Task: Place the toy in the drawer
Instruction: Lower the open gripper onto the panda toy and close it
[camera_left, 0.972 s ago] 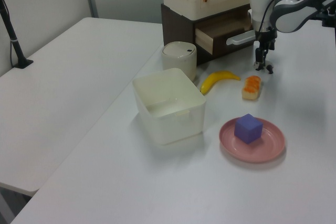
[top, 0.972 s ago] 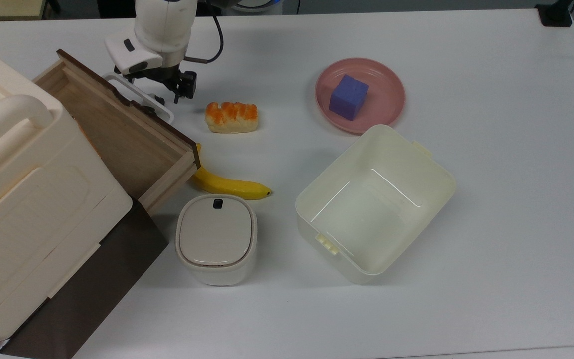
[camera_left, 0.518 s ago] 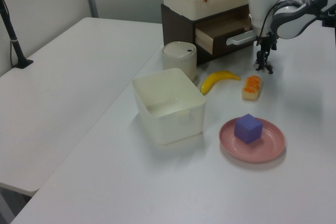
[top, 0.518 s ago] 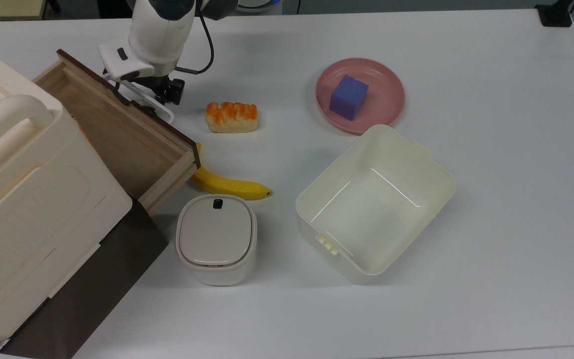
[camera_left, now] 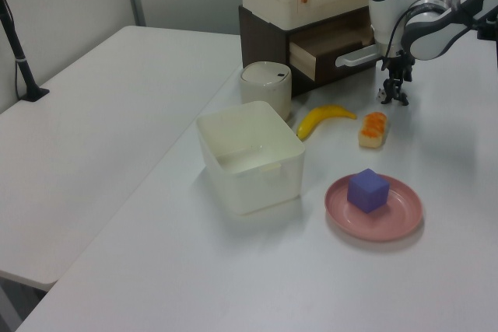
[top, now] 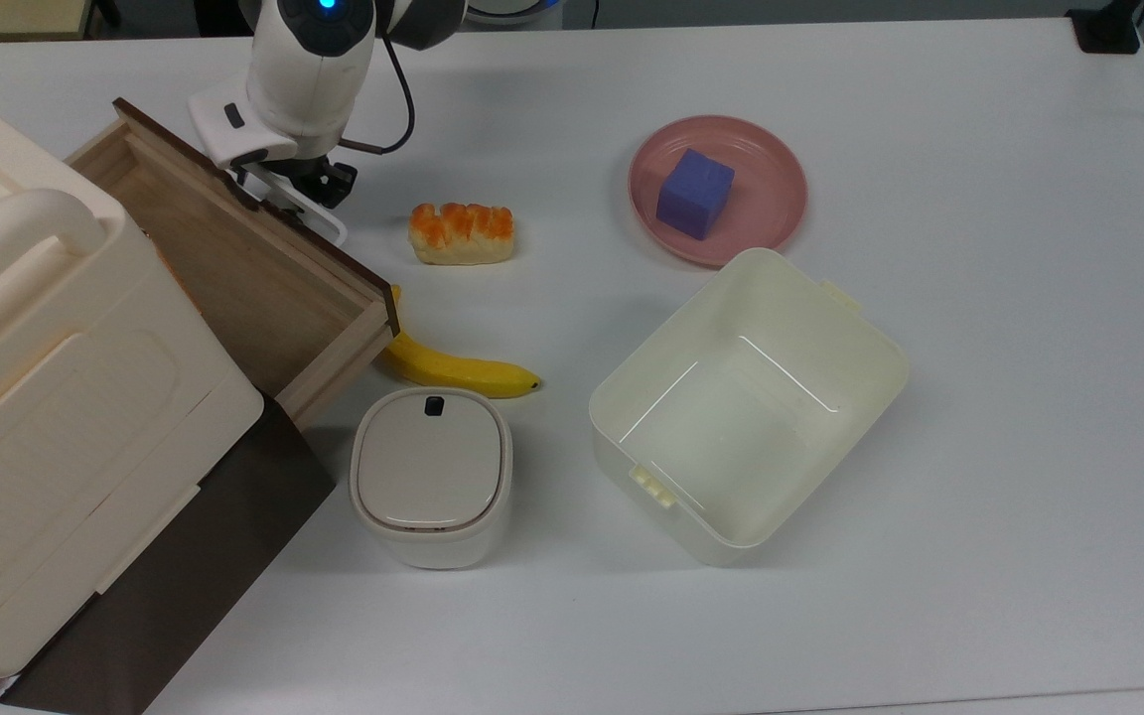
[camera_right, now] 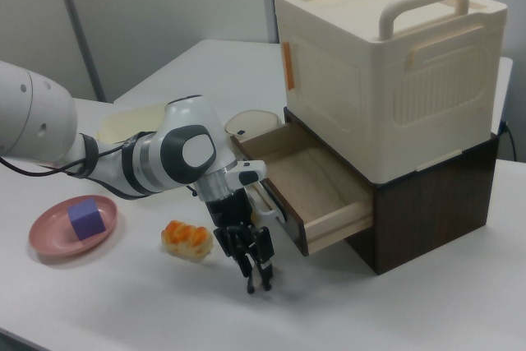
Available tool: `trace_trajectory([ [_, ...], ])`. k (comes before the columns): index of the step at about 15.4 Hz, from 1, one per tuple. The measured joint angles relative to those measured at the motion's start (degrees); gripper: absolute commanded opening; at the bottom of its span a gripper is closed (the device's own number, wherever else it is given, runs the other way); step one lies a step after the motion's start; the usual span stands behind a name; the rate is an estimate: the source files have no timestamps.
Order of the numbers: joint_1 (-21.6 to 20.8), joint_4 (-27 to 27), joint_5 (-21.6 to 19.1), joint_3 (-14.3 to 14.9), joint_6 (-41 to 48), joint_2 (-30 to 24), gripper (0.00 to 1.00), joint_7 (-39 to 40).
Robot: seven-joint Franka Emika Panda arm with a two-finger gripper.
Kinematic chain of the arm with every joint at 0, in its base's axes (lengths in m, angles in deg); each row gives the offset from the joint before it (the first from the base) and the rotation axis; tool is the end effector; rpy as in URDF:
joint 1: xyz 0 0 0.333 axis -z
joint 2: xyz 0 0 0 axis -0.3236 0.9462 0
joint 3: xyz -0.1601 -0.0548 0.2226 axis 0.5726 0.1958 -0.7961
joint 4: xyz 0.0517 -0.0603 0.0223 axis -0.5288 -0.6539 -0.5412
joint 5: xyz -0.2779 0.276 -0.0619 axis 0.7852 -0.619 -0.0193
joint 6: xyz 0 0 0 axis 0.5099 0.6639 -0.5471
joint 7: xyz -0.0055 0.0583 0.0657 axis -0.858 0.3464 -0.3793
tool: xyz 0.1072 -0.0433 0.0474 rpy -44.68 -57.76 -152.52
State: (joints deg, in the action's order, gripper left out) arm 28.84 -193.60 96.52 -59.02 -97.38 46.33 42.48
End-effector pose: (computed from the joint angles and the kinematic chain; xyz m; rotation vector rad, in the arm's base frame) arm 0.5195 -0.1597 0.2639 2.6948 -0.2917 -0.1519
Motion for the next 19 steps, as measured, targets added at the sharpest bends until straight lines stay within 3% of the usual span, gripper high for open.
trace_trajectory([
  [2,0.00,0.01,0.00,0.00,0.00,0.03,0.04,0.00],
  [3,0.00,0.16,0.18,0.00,-0.01,-0.04,0.00,0.00],
  [15,0.03,0.34,0.19,-0.07,-0.41,-0.26,0.00,-0.39],
  [19,-0.13,0.56,0.19,-1.20,-0.36,-2.57,0.00,-0.45],
])
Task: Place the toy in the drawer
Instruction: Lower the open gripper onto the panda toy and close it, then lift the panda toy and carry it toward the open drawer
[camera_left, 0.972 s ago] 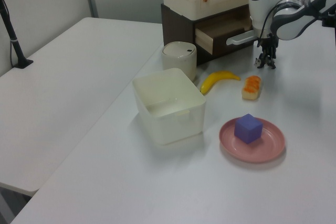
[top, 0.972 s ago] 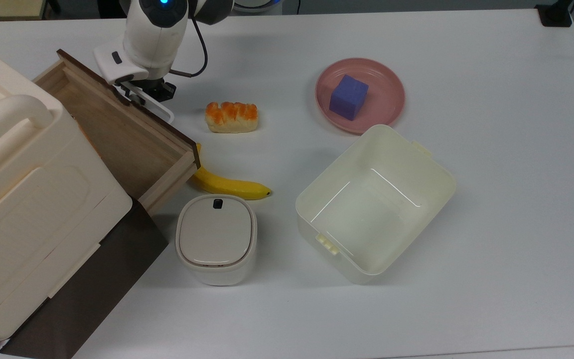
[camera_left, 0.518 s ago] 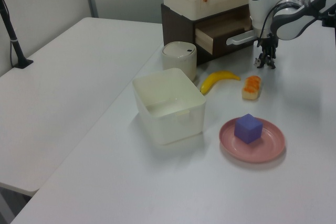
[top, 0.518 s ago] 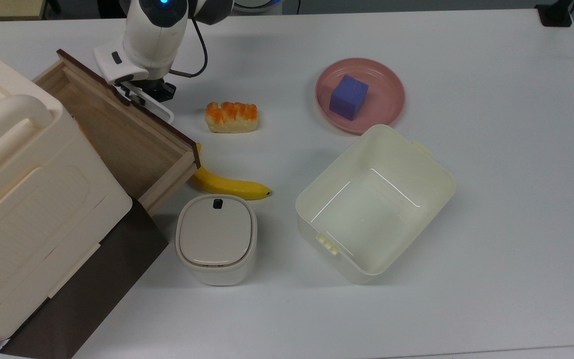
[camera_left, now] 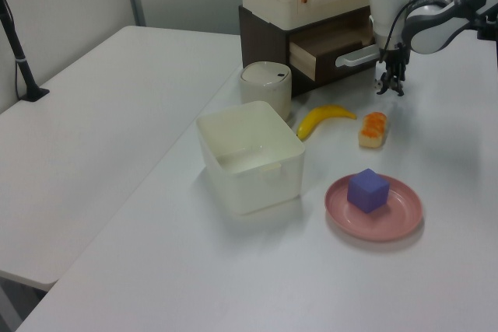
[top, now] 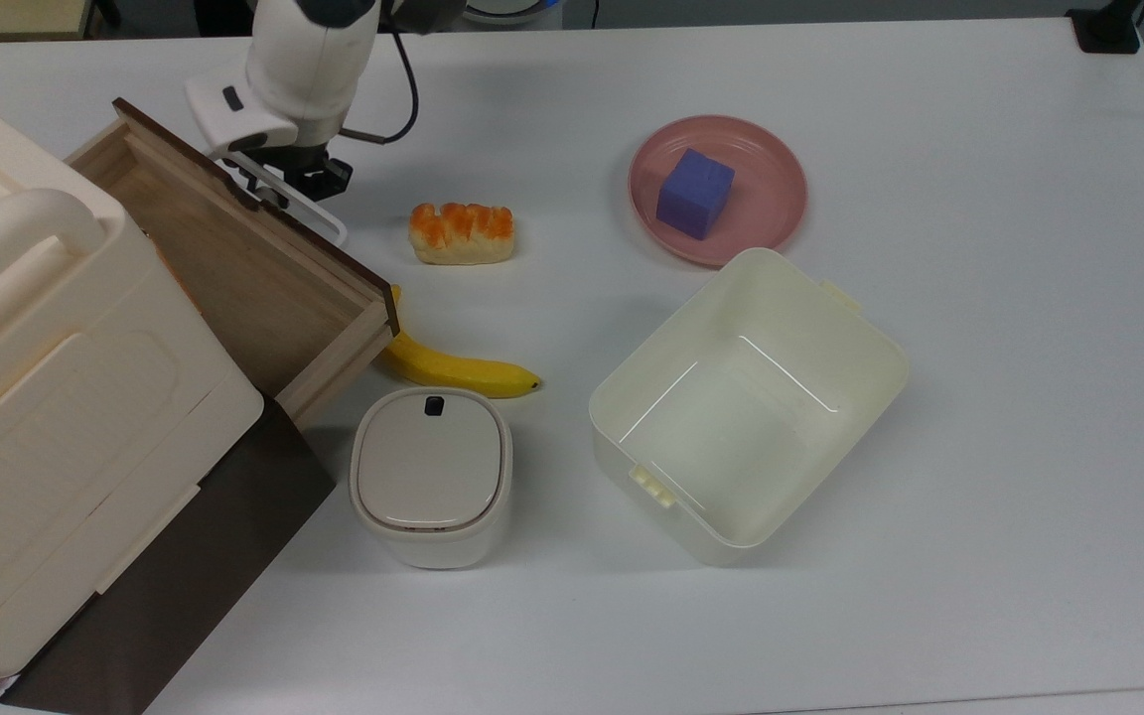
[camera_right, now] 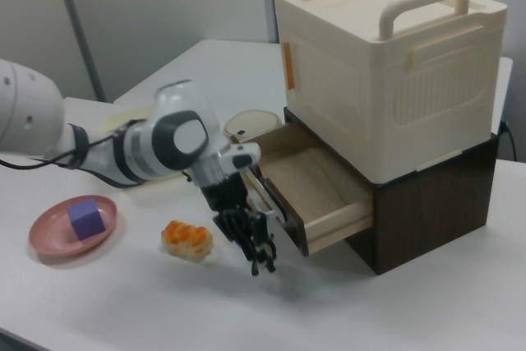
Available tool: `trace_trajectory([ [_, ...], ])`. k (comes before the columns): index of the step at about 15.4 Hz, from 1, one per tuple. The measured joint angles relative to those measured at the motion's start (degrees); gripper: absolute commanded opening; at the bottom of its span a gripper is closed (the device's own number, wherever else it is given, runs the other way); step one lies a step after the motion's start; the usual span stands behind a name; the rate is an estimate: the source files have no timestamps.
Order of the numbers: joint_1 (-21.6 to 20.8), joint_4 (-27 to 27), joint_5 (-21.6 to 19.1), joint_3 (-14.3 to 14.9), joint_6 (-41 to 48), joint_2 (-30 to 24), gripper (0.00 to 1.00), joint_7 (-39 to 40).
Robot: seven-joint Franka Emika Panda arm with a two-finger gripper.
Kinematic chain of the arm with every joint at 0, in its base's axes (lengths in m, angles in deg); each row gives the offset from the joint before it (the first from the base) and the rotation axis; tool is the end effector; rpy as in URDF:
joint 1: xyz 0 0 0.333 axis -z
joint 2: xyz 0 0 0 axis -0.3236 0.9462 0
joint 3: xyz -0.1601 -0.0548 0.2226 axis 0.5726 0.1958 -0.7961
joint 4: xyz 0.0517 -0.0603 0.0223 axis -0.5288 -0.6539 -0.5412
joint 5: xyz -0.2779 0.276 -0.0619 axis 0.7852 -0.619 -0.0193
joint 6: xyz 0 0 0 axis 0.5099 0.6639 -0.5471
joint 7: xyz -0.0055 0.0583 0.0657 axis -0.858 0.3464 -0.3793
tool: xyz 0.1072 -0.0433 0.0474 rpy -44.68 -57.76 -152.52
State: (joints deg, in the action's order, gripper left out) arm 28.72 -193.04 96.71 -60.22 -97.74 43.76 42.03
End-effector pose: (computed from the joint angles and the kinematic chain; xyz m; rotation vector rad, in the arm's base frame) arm 0.5294 -0.1486 0.2927 2.6954 -0.2828 -0.0602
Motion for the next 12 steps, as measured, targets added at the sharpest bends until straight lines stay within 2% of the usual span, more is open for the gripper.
trace_trajectory([
  [3,-0.14,-0.02,0.00,-3.57,2.85,-2.58,0.00,-0.01],
  [8,-0.33,-0.14,-0.07,-11.79,10.76,-3.98,0.00,-0.49],
  [9,-0.35,-0.01,-1.17,-13.41,11.83,-4.10,0.00,-0.97],
  [12,-0.35,2.46,-6.19,-15.08,14.00,-5.71,0.00,-1.08],
])
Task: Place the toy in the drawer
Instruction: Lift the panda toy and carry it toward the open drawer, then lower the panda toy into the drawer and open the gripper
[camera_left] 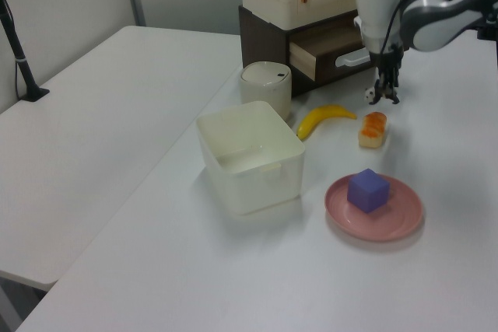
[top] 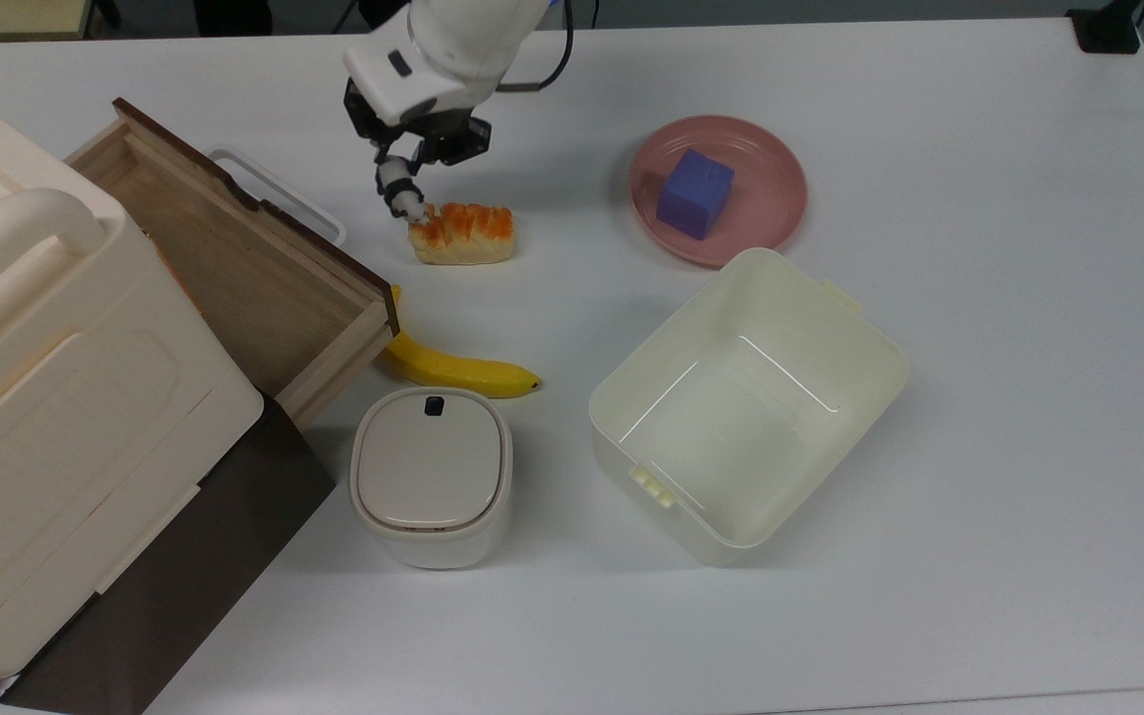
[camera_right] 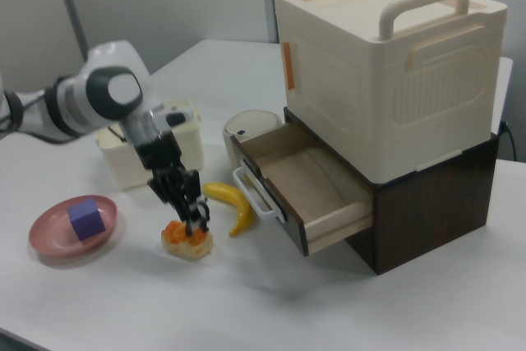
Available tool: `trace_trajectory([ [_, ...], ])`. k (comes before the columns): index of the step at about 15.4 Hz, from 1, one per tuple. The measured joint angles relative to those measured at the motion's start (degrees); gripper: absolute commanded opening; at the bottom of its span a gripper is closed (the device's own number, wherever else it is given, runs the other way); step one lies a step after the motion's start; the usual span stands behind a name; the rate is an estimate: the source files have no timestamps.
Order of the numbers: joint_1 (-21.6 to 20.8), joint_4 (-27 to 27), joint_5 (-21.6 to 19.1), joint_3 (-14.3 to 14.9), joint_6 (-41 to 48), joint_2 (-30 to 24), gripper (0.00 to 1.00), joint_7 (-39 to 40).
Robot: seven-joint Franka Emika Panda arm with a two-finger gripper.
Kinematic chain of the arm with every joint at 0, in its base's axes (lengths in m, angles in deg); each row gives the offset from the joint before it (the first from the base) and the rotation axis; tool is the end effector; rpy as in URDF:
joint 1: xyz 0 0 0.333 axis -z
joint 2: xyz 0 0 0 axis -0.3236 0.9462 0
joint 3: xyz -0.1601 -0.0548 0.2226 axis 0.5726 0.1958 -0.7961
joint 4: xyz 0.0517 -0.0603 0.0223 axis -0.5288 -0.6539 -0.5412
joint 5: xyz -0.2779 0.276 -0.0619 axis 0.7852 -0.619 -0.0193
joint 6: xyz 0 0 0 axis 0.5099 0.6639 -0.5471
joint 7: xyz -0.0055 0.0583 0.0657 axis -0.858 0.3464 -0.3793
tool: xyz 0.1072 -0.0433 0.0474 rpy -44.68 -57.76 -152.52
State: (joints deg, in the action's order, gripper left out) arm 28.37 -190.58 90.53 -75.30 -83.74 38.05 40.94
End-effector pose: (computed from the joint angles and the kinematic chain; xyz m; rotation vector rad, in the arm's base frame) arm 0.5314 -0.0124 0.3479 2.7320 -0.1332 -0.1222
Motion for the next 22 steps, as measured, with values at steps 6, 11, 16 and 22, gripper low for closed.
trace_trajectory([
  [6,1.52,12.70,-11.63,1.29,6.01,-4.18,0.00,1.31],
  [11,2.68,19.31,-18.80,9.69,6.15,-4.63,0.00,6.96],
  [16,3.14,21.30,-21.16,17.11,4.28,-4.00,0.00,12.42],
  [22,3.17,21.63,-21.17,19.14,-5.63,2.77,0.00,12.51],
])
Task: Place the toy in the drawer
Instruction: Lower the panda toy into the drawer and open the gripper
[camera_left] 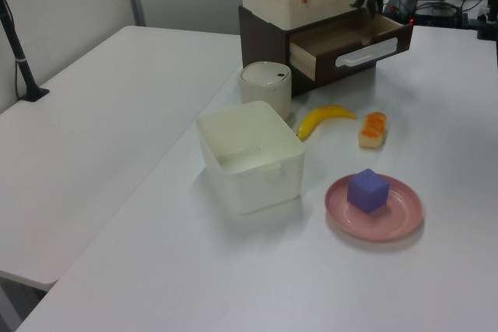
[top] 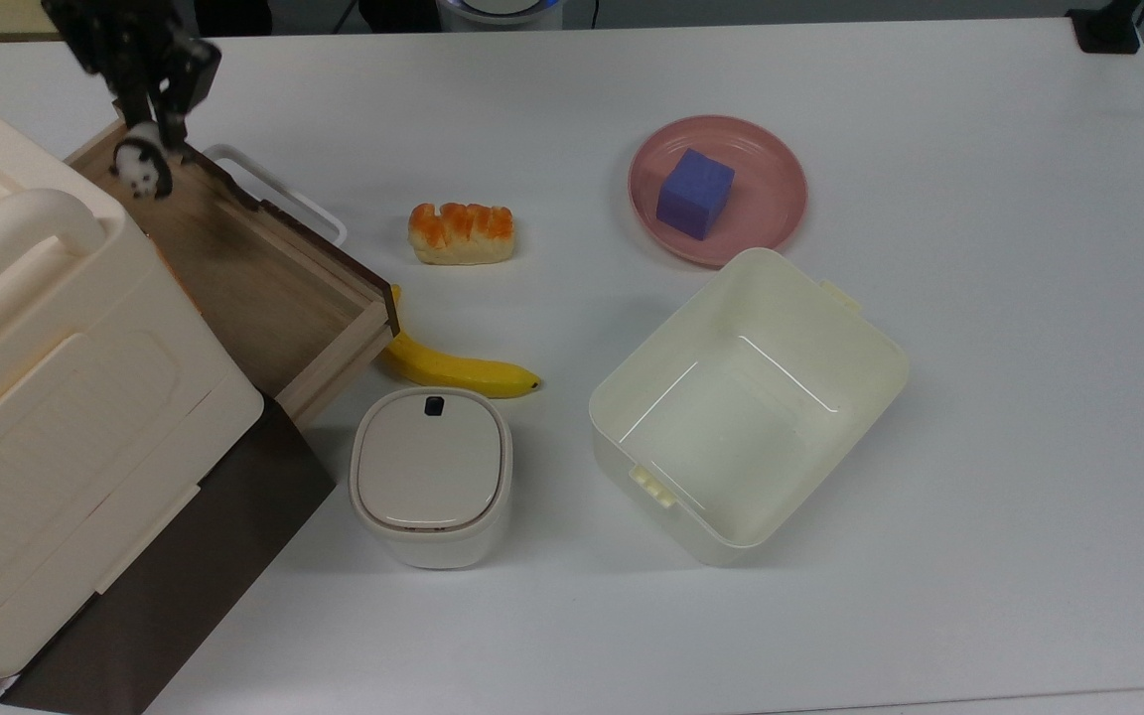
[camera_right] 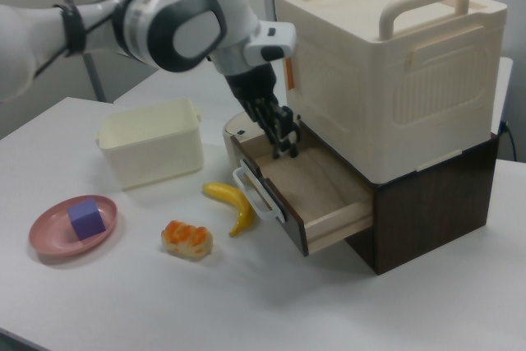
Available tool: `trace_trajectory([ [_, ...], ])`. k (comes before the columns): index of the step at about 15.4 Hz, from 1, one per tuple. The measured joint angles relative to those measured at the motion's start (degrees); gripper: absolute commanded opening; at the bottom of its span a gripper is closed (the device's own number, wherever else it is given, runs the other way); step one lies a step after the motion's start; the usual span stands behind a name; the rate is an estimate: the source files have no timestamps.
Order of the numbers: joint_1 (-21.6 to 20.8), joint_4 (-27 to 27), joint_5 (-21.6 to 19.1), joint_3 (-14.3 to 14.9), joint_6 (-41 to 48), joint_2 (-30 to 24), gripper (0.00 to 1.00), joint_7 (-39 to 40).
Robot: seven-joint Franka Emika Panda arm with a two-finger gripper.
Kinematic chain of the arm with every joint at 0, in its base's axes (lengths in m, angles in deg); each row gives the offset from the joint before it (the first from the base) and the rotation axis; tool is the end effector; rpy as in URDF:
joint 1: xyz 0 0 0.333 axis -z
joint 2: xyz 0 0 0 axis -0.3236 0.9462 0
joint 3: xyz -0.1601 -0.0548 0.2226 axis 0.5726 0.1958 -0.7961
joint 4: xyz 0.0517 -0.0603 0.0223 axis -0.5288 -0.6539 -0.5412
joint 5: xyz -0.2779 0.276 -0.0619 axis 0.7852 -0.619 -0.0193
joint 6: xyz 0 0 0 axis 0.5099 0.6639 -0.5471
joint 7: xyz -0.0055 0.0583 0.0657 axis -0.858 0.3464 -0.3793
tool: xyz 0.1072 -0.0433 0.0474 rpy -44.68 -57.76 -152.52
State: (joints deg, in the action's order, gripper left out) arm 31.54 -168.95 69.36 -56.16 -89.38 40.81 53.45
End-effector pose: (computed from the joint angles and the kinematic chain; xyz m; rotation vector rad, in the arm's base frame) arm 0.5760 -0.2116 0.5053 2.9500 -0.6639 0.3855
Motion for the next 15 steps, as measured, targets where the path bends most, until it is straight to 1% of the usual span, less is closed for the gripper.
trace_trajectory([
  [3,-0.01,2.25,0.00,0.07,-3.44,3.82,0.00,-0.07],
  [5,-0.06,3.49,0.21,0.07,-3.96,5.57,0.00,-0.08],
  [6,-0.08,3.71,0.27,0.07,-3.97,6.09,0.08,-0.08],
  [7,-0.07,3.72,0.29,0.07,-3.97,6.58,0.64,-0.08],
  [8,-0.07,3.72,0.29,0.07,-3.97,7.04,0.96,-0.08],
  [9,-0.05,3.72,0.29,0.07,-3.97,7.48,1.00,-0.08],
  [15,-0.01,3.84,0.30,0.14,-3.97,8.02,1.00,-0.09],
])
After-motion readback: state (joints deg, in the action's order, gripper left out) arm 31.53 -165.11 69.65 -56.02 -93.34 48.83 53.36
